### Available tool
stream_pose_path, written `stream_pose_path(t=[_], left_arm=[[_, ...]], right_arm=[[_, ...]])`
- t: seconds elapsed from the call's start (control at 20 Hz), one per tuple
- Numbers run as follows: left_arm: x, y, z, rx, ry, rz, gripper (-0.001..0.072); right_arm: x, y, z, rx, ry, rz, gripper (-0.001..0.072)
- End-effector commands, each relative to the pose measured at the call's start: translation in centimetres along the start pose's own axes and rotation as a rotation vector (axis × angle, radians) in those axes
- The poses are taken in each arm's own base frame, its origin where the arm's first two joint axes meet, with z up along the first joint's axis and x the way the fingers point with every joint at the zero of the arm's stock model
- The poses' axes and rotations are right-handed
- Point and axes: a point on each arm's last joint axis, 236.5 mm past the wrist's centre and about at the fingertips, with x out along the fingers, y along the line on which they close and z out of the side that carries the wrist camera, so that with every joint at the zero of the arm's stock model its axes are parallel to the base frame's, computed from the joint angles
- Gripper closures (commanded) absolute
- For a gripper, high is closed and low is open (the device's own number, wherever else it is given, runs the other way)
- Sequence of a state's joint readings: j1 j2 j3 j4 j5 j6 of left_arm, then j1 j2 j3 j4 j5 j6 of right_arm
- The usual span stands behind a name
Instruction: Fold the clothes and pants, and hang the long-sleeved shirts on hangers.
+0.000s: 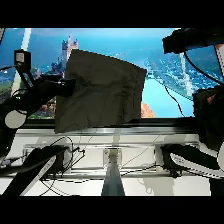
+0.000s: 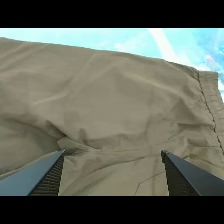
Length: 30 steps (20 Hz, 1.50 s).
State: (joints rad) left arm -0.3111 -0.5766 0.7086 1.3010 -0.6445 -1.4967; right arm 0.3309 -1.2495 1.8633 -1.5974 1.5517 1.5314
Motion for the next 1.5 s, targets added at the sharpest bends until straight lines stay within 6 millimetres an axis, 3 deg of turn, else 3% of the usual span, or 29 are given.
stream_pose_path(t=[0.0,0.25,0.3,0.4,0.5,0.55,0.65,0.75,0.85,0.95,1.1,1.15,1.2,1.25,1.45], left_arm=[[0.0,0.0,0.1,0.0,-0.002,0.001,0.0013],[0.0,-0.1,0.1,-0.007,-0.002,-0.004,0.0013],[0.0,-0.1,0.1,-0.007,-0.002,-0.004,0.0013],[0.0,0.0,0.1,-0.005,-0.002,-0.002,0.0013],[-0.2,0.0,-0.4,0.001,0.02,-0.001,0.0013],[-0.3,-0.1,-1.2,0.002,0.05,-0.004,0.0013],[-0.4,-0.2,-2.6,0.002,0.11,-0.008,0.0014],[-0.5,-0.3,-3.3,0.0,0.14,-0.011,0.0014],[-0.4,-0.3,-3.1,-0.024,0.133,-0.011,0.0016],[-0.4,-0.3,-3.1,-0.035,0.132,-0.008,0.0016],[-0.4,-0.3,-3.1,-0.052,0.131,-0.007,0.0016],[-0.4,-0.3,-3.1,-0.052,0.131,-0.007,0.0016],[-0.4,-0.3,-3.1,-0.052,0.131,-0.007,0.0016],[-0.4,-0.3,-3.1,-0.052,0.131,-0.007,0.0016],[-0.4,-0.3,-3.1,-0.052,0.131,-0.007,0.0016]], right_arm=[[0.0,0.1,0.0,-0.001,0.0,0.001,0.0688],[0.1,0.1,1.0,-0.004,-0.039,0.002,0.0687],[0.2,-0.5,1.6,-0.032,-0.063,-0.021,0.0687],[0.7,-3.4,1.2,-0.145,-0.025,-0.136,0.0687],[2.3,-6.6,-1.4,-0.151,0.102,-0.191,0.0688],[3.9,-8.2,-3.7,-0.099,0.187,-0.186,0.0688],[7.1,-8.9,-10.1,0.033,0.391,-0.071,0.0688],[10.0,-6.4,-16.1,0.195,0.539,0.163,0.0688],[11.4,-2.0,-20.1,0.305,0.609,0.449,0.0688],[12.1,1.5,-23.1,0.354,0.644,0.647,0.0688],[14.8,4.7,-27.0,0.502,0.665,0.71,0.0686],[15.8,5.6,-27.8,0.569,0.658,0.716,0.0637],[16.7,6.4,-28.9,0.642,0.658,0.711,0.0445],[17.3,7.0,-30.1,0.691,0.664,0.704,0.0311],[18.6,8.7,-35.4,0.823,0.728,0.635,0.03]])
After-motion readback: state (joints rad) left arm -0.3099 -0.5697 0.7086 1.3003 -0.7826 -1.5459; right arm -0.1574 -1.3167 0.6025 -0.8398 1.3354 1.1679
